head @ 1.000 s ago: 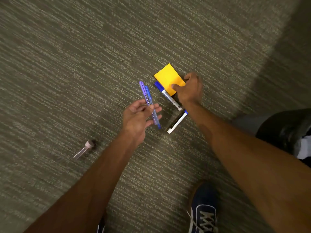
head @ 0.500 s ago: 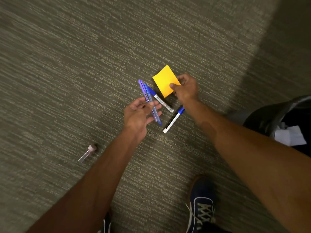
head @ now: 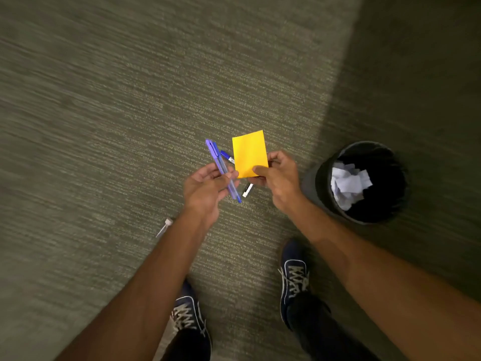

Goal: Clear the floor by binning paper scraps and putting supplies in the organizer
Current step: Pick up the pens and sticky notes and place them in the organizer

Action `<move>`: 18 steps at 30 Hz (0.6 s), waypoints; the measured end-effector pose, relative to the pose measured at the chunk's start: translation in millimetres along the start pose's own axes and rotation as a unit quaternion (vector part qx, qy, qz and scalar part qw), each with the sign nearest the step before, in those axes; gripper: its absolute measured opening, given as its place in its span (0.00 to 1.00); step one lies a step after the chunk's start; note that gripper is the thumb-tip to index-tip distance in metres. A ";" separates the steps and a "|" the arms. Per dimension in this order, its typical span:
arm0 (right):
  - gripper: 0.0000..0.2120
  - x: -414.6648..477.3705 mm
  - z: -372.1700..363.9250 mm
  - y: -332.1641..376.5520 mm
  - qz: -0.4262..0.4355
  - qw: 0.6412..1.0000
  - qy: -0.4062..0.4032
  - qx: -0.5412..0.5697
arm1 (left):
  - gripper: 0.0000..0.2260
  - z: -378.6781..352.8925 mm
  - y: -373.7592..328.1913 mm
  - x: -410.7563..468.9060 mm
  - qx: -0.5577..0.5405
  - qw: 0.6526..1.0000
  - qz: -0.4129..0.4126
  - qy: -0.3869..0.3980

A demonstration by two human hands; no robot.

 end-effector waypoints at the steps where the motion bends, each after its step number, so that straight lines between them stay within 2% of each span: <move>1: 0.15 -19.5 -1.3 11.0 0.004 1.000 0.006 0.009 | 0.18 -0.3 -8.9 -16.1 -0.003 1.000 -0.011 0.004; 5: 0.17 -95.6 -3.1 54.1 0.017 0.999 0.010 0.047 | 0.19 1.4 -44.4 -87.3 -0.006 0.999 -0.049 0.017; 8: 0.13 -153.3 -2.9 83.9 0.024 0.997 -0.006 0.071 | 0.21 3.6 -71.7 -142.3 0.006 0.997 -0.063 0.043; 12: 0.09 -232.7 2.3 125.9 0.046 0.993 -0.041 0.096 | 0.16 -5.0 -108.3 -220.1 0.049 0.991 -0.079 0.095; 18: 0.10 -351.1 28.2 185.1 0.068 0.982 -0.089 0.155 | 0.21 -31.7 -150.3 -337.2 0.090 0.979 -0.085 0.164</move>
Point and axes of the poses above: each hand's wrist, its own x-axis towards the middle knuckle, its own z-axis out of the back of the hand, y = z × x, the point moved 8 cm from there along x, towards the middle knuckle, and after that the axes turned 7 degrees about x, right-handed, at the moved point
